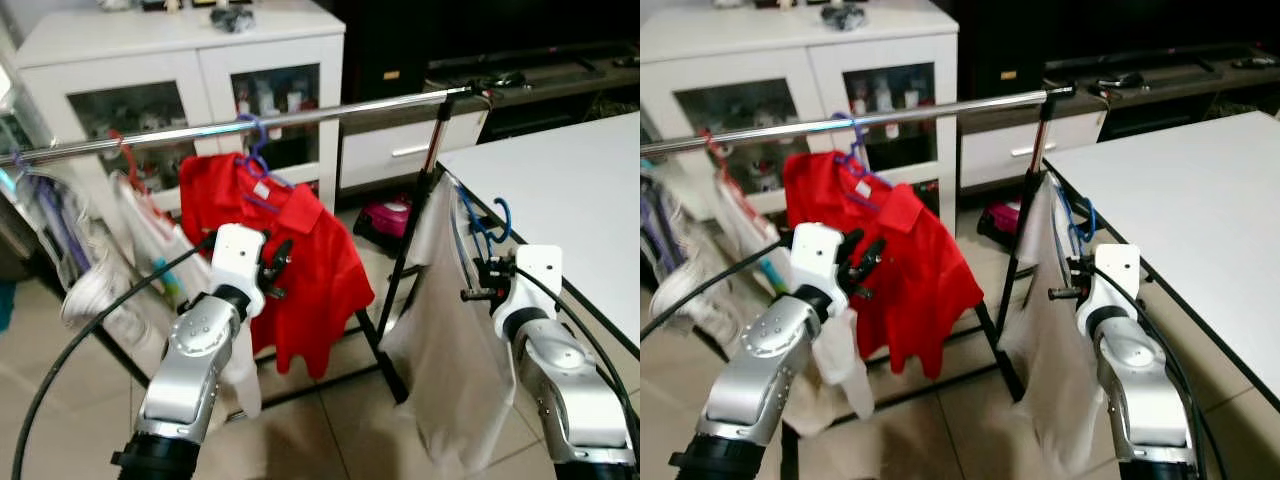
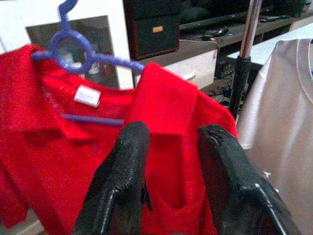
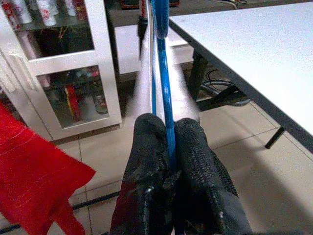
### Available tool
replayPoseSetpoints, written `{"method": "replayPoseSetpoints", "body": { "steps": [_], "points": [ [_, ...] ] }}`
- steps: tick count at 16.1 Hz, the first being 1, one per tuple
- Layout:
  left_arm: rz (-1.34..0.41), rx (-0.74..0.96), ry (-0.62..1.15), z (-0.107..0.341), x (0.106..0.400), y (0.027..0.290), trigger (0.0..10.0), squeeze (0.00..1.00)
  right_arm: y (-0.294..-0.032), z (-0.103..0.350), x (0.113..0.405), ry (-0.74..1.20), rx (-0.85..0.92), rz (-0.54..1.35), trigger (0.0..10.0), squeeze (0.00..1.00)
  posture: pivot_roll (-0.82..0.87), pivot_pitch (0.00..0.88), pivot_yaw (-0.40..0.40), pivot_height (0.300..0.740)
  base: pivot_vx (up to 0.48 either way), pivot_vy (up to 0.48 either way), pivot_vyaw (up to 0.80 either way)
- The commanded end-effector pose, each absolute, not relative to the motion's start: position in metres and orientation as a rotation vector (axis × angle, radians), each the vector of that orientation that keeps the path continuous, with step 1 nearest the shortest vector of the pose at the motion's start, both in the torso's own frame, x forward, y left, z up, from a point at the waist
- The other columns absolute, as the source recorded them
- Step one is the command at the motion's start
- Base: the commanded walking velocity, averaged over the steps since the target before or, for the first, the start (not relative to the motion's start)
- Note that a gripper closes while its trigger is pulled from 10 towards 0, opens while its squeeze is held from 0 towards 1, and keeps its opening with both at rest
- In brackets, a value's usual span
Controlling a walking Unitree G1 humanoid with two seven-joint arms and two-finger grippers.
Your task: Hang hanger
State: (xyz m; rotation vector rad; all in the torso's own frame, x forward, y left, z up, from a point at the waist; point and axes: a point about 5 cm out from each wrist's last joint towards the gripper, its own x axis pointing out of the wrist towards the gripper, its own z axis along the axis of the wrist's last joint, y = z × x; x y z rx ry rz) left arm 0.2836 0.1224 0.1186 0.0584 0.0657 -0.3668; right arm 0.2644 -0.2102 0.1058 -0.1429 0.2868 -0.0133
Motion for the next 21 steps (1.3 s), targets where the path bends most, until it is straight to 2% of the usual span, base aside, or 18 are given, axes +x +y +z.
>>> {"method": "replayPoseSetpoints", "body": {
  "steps": [1,4,7,11,12,14,15,18,21],
  "points": [
    [-0.401,0.063,0.052,0.123,0.282,0.113,10.0,0.0,-0.213,0.113,0.265,0.247,-0.146,0.009,10.0,0.0,0.04,0.0,0.019,0.74,0.337,0.0,0.0],
    [-0.408,0.073,0.048,0.126,0.279,0.114,10.0,0.0,-0.208,0.117,0.266,0.233,-0.16,0.061,10.0,0.0,0.05,0.0,0.019,0.74,0.333,0.0,0.53],
    [-0.408,0.077,0.046,0.126,0.279,0.114,10.0,0.0,-0.211,0.116,0.267,0.223,-0.142,0.024,10.0,0.0,0.05,0.0,0.019,0.74,0.334,0.0,0.71],
    [-0.432,0.067,0.033,0.13,0.278,0.111,10.0,0.0,-0.215,0.123,0.272,0.197,-0.119,0.028,10.0,0.0,0.05,0.0,0.023,0.74,0.238,0.0,0.0],
    [-0.458,0.077,0.028,0.131,0.277,0.11,10.0,0.0,-0.216,0.126,0.273,0.176,-0.123,0.024,10.0,0.0,0.05,0.0,0.024,0.74,0.0,0.0,0.0],
    [-0.628,0.095,-0.01,0.137,0.269,0.1,10.0,0.0,-0.22,0.143,0.276,0.064,-0.153,0.023,10.0,0.0,0.05,0.0,0.02,0.74,0.0,0.0,0.0],
    [-0.692,0.114,-0.019,0.139,0.265,0.098,10.0,0.0,-0.222,0.149,0.278,0.026,-0.109,0.017,10.0,0.0,0.05,0.0,0.018,0.74,0.0,0.0,0.0],
    [-0.754,0.145,-0.03,0.145,0.261,0.096,10.0,0.0,-0.225,0.157,0.286,0.009,-0.094,0.003,10.0,0.0,0.05,0.0,0.013,0.74,0.0,0.0,0.0],
    [-0.848,0.153,-0.04,0.156,0.258,0.092,10.0,0.0,-0.225,0.168,0.306,0.001,-0.09,0.004,10.0,0.0,0.06,0.0,0.011,0.74,0.0,0.0,0.0]
  ]
}}
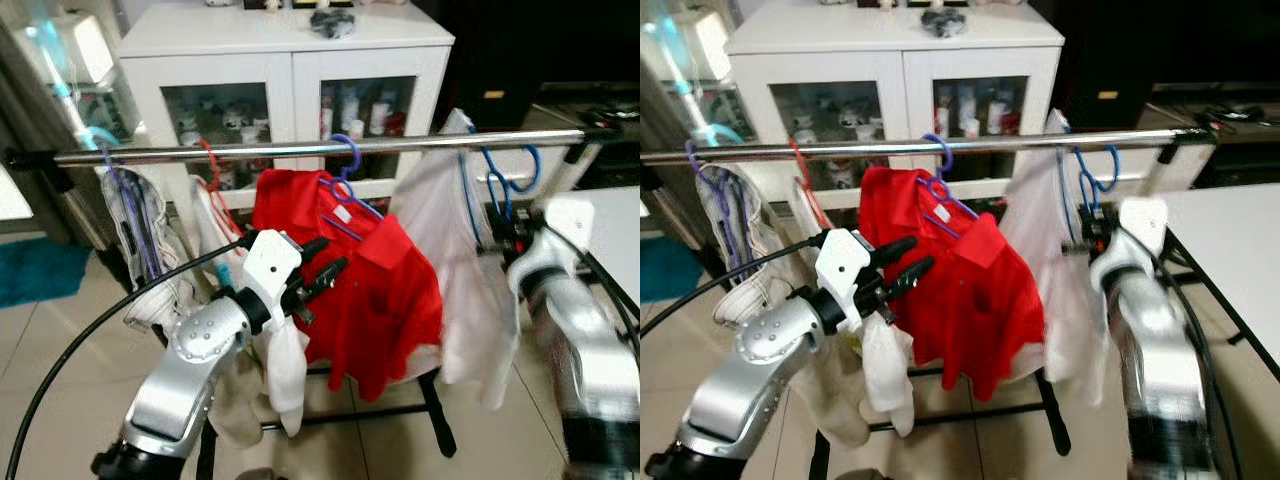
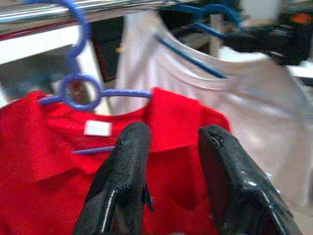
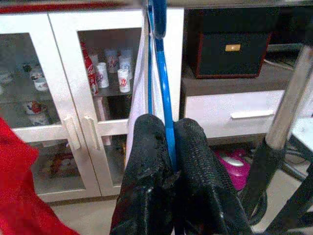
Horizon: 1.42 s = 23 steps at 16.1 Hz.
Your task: Hang hanger
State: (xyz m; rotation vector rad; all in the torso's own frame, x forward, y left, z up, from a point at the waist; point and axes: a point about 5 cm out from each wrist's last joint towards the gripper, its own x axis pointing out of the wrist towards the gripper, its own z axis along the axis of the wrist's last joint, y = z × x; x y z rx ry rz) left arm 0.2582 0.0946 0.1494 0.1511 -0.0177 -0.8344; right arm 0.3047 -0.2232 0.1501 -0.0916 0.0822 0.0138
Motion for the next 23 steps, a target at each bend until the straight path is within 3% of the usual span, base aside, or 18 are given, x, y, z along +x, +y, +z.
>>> {"method": "replayPoseSetpoints", "body": {
  "steps": [1,5,12,23],
  "points": [
    [-0.883,0.155,-0.042,0.159,0.258,0.09,10.0,0.0,-0.225,0.169,0.312,0.008,-0.083,0.009,10.0,0.0,0.06,0.0,0.009,0.74,0.0,0.0,0.0],
    [-1.006,0.184,-0.031,0.169,0.253,0.08,10.0,0.0,-0.227,0.163,0.34,0.149,-0.122,0.041,10.0,0.0,0.06,0.0,0.007,0.74,0.0,0.0,0.0],
    [-1.003,0.223,-0.003,0.168,0.257,0.078,10.0,0.0,-0.226,0.168,0.377,0.199,-0.123,0.078,10.0,0.0,0.09,0.0,-0.02,0.74,0.0,0.0,0.0],
    [-1.036,0.168,-0.042,0.176,0.255,0.07,10.0,0.0,-0.227,0.146,0.386,0.378,-0.087,0.1,10.0,0.0,0.1,0.0,-0.018,0.74,0.0,0.0,0.0]
  ]
}}
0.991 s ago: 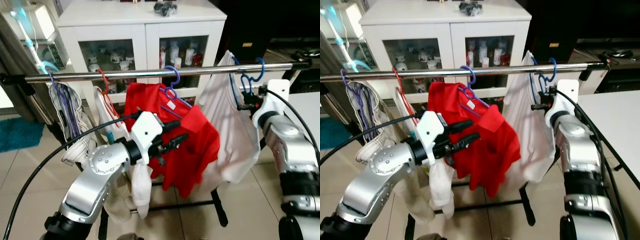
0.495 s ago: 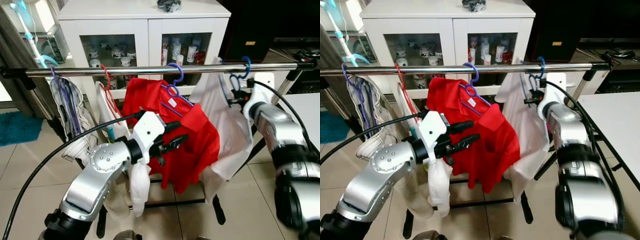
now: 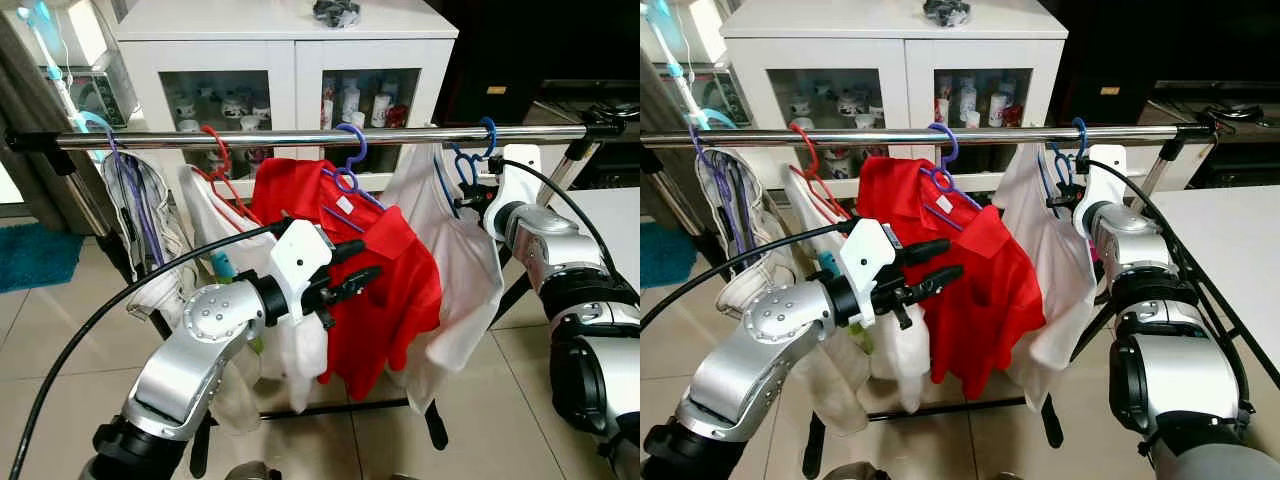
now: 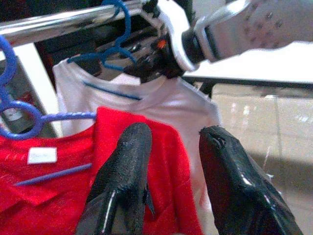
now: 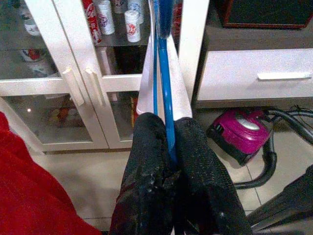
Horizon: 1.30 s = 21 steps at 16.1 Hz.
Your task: Hang hanger
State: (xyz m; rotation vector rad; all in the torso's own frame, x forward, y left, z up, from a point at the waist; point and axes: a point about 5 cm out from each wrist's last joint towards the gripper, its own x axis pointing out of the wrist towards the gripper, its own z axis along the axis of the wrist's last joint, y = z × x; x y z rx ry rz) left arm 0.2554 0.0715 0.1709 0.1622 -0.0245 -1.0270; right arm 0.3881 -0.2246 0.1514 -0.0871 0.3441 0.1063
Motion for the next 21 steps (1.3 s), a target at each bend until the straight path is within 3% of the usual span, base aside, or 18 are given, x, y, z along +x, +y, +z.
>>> {"method": "replayPoseSetpoints", "body": {
  "steps": [1,2,3,6,9,10,14,17,21],
  "points": [
    [-1.048,0.151,-0.046,0.177,0.254,0.068,10.0,0.0,-0.229,0.144,0.385,0.379,-0.083,0.105,10.0,0.0,0.1,0.0,-0.018,0.74,0.0,0.0,0.0],
    [-1.054,0.141,-0.047,0.178,0.254,0.067,10.0,0.0,-0.231,0.142,0.383,0.379,-0.082,0.109,10.0,0.32,0.1,0.0,-0.018,0.74,0.0,0.0,0.0],
    [-1.058,0.134,-0.045,0.177,0.254,0.066,10.0,0.0,-0.234,0.141,0.381,0.377,-0.083,0.114,10.0,1.0,0.1,0.0,-0.018,0.74,0.0,0.0,0.0],
    [-1.022,0.115,-0.04,0.176,0.259,0.067,10.0,0.0,-0.239,0.143,0.376,0.344,-0.097,0.145,10.0,1.0,0.08,0.0,0.014,0.74,0.0,0.0,0.0],
    [-0.786,0.039,-0.019,0.171,0.276,0.081,10.0,0.0,-0.247,0.159,0.363,0.271,-0.128,0.2,10.0,1.0,0.08,0.0,0.019,0.74,0.0,0.0,0.0],
    [-0.695,0.006,-0.006,0.166,0.279,0.088,10.0,0.0,-0.246,0.171,0.348,0.231,-0.12,0.254,10.0,1.0,0.08,0.0,0.027,0.74,0.0,0.0,0.0],
    [-0.617,0.016,0.017,0.156,0.271,0.101,10.0,0.0,-0.243,0.192,0.293,0.162,-0.085,0.381,10.0,1.0,0.07,0.0,0.053,0.74,0.0,0.0,0.0],
    [-0.554,0.011,0.016,0.154,0.27,0.106,10.0,0.0,-0.224,0.189,0.253,0.081,0.004,0.425,10.0,1.0,0.05,0.0,0.073,0.74,0.0,0.0,0.0],
    [-0.477,-0.014,-0.002,0.154,0.265,0.11,10.0,0.0,-0.183,0.152,0.225,0.096,0.097,0.301,10.0,1.0,0.05,0.0,0.076,0.74,0.0,-0.297,0.0]
  ]
}}
